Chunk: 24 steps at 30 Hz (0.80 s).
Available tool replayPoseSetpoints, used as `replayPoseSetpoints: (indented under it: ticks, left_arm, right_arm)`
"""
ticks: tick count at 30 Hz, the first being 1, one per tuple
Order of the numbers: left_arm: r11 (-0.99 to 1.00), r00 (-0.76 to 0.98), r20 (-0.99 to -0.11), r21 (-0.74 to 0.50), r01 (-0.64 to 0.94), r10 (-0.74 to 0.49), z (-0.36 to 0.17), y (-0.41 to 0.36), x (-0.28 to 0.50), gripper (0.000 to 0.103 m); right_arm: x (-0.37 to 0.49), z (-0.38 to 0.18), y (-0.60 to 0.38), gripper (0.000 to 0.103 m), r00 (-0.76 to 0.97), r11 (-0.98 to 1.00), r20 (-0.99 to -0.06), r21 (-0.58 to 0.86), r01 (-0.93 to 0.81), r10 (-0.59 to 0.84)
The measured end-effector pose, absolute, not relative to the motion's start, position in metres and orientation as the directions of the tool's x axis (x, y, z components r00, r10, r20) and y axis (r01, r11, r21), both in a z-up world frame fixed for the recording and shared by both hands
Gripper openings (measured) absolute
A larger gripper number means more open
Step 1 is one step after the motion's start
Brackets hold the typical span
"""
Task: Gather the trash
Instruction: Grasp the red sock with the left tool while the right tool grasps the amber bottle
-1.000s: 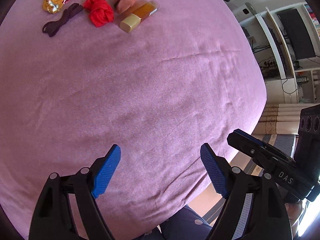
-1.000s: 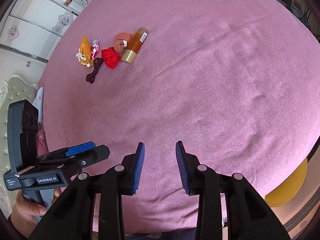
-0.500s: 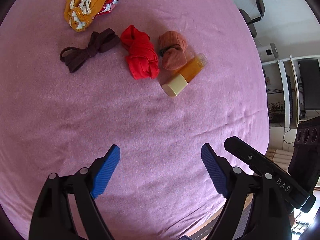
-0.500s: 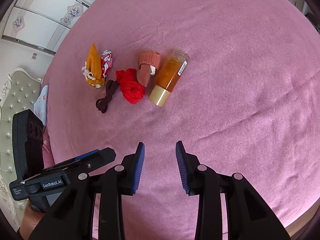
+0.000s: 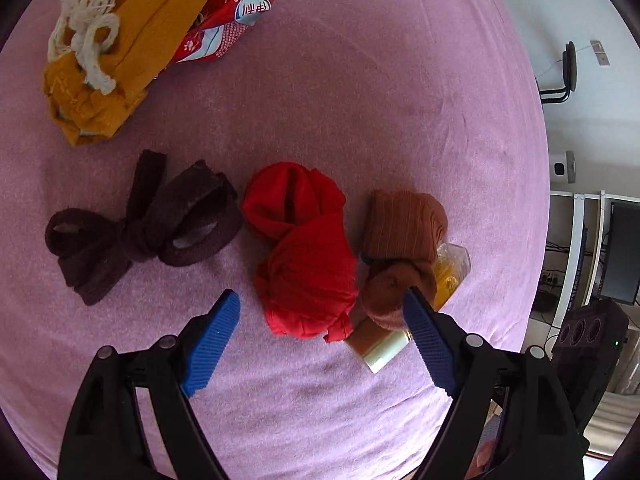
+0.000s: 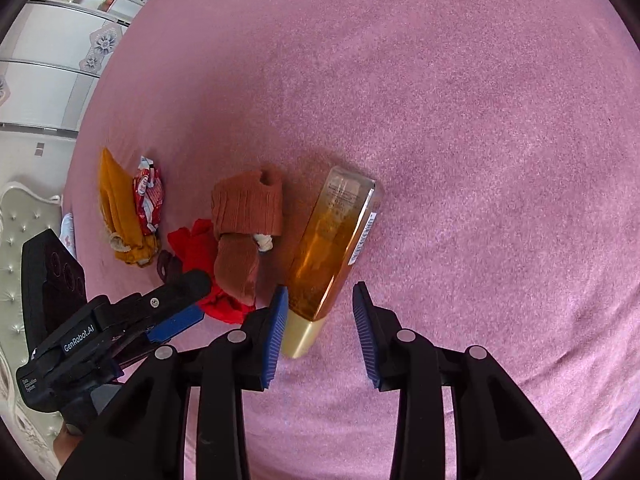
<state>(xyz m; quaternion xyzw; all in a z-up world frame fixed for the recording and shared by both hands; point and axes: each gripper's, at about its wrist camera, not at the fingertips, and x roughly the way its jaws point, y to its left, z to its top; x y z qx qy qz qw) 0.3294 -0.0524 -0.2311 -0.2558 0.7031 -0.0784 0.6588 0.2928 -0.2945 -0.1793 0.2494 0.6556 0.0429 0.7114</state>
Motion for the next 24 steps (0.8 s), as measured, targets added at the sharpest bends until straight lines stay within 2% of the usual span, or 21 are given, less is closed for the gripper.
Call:
replayPoseSetpoints:
  ticks: [6, 10, 12, 16, 17, 18, 24]
  left_arm:
    - [0.838, -0.011, -0.875, -0.459, -0.296, -0.483, -0.250, -0.050, 0.340, 0.086]
    - [0.853, 0.001, -0.893, -0.430, -0.297, -0.450, -0.250, -0.056, 0.332, 0.084]
    - [0.876, -0.001, -0.918, -0.377, -0.302, -0.396, -0.248, -0.060, 0.333, 0.068]
    - [0.884, 0.017, -0.933, -0.345, -0.316, -0.358, -0.244, -0.059, 0.327, 0.054]
    - [0.877, 0.020, -0.927, -0.360, -0.318, -0.373, -0.243, -0.058, 0.325, 0.045]
    - [0.868, 0.020, -0.919, -0.379, -0.320, -0.394, -0.242, -0.056, 0.323, 0.041]
    - [0.879, 0.010, -0.916, -0.389, -0.277, -0.402, -0.228, -0.058, 0.300, 0.039]
  right_arm:
    - [0.307, -0.196, -0.291, 0.042, 0.117, 0.876, -0.919, 0.393, 0.279, 0.375]
    - [0.308, -0.203, -0.286, 0.044, 0.105, 0.885, -0.927, 0.374, 0.278, 0.359]
    - [0.308, -0.204, -0.284, 0.044, 0.102, 0.892, -0.933, 0.359, 0.273, 0.345]
    - [0.306, -0.200, -0.275, 0.039, 0.096, 0.912, -0.943, 0.332, 0.242, 0.318]
    - [0.303, -0.200, -0.275, 0.038, 0.095, 0.910, -0.942, 0.337, 0.242, 0.323]
    - [0.300, -0.199, -0.276, 0.036, 0.094, 0.907, -0.940, 0.341, 0.245, 0.328]
    - [0.267, -0.188, -0.283, 0.033, 0.087, 0.902, -0.935, 0.354, 0.247, 0.344]
